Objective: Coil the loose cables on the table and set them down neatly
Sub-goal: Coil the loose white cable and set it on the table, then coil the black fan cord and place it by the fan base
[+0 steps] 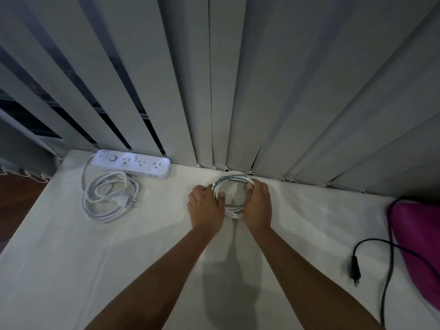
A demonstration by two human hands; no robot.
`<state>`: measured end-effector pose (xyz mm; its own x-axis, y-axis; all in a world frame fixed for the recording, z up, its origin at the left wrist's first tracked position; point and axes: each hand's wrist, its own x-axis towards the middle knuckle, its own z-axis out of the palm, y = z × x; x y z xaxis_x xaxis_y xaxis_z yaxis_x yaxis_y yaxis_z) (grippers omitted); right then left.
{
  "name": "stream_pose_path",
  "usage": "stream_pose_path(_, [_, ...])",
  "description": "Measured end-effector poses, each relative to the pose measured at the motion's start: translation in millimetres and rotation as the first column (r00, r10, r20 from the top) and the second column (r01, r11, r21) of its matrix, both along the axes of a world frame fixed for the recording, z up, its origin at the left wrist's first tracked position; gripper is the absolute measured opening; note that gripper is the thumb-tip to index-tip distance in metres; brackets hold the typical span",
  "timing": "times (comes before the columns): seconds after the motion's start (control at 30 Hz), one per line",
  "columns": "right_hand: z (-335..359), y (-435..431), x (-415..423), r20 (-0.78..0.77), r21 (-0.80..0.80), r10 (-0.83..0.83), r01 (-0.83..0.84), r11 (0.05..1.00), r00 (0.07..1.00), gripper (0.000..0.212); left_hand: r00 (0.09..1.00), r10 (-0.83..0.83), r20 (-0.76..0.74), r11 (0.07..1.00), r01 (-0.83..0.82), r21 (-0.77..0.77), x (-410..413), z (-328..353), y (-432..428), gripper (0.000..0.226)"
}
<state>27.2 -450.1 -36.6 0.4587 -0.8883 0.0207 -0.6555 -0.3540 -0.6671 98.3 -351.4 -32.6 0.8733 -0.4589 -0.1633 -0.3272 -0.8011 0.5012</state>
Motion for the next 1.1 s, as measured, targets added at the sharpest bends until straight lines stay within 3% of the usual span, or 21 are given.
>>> stream_pose_path(0.1, [-5, -7, -2, -0.151, -0.218, 0.012, -0.045, 0.975, 0.989, 0.02, 1.0, -0.017, 0.024, 1.0, 0.017, 0.013, -2, -6, 5, 0.061])
stream_pose_path(0.23, [-7, -10, -5, -0.192, -0.182, 0.055, -0.091, 0.979, 0.98, 0.028, 0.994, -0.1, 0.051, 0.99, 0.094, 0.101, 0, -6, 11, 0.097])
stream_pose_path(0.37, [1, -4, -20, -0.099, -0.175, 0.167, -0.182, 0.968, 0.981, 0.053, 0.94, -0.309, 0.145, 0.951, 0.302, 0.066, 9, -8, 23, 0.098])
stream_pose_path(0.5, [-4, 17, -39, -0.253, -0.207, 0.313, -0.367, 0.907, 0.916, 0.064, 0.817, -0.536, 0.211, 0.844, 0.524, 0.116, 13, -13, 36, 0.098])
stream_pose_path(0.67, [-16, 24, -44, -0.323, -0.173, 0.332, -0.4, 0.9, 0.886, 0.064, 0.822, -0.546, 0.161, 0.837, 0.525, 0.154, 13, -19, 35, 0.095])
stream_pose_path(1.1, [-8, 2, -38, -0.304, -0.105, 0.407, -0.455, 0.884, 0.861, 0.062, 0.897, -0.438, 0.054, 0.891, 0.425, 0.161, 20, -13, 18, 0.101])
